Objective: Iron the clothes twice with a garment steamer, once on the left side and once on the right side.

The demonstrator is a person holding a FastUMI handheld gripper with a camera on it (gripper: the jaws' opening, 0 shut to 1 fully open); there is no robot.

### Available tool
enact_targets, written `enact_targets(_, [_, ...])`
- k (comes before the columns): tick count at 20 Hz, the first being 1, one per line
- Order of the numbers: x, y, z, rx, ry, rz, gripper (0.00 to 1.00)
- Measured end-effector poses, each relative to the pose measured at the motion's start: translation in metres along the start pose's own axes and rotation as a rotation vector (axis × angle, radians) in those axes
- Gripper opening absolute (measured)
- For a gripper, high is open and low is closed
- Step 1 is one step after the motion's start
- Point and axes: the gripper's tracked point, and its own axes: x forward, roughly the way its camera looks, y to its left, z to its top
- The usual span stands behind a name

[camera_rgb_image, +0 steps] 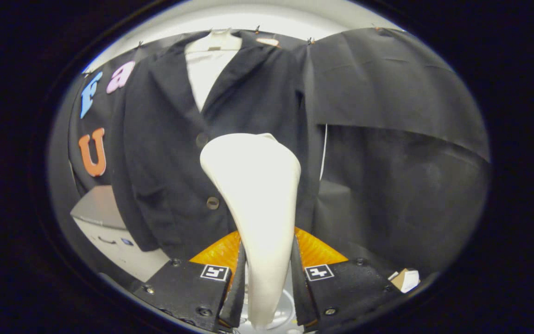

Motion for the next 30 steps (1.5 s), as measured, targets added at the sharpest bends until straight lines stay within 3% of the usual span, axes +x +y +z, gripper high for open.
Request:
enact_targets(10, [0.036, -0.013, 0.193, 0.045, -0.192, 0.149, 0.46])
enact_targets(15, [0.056, 0.01, 0.246, 0.01, -0.248, 0.129, 0.46])
enact_targets(21, [0.079, 0.027, 0.249, -0.078, -0.241, 0.016, 0.46])
enact_targets(30, [0.091, 0.026, 0.192, -0.182, -0.173, -0.106, 0.46])
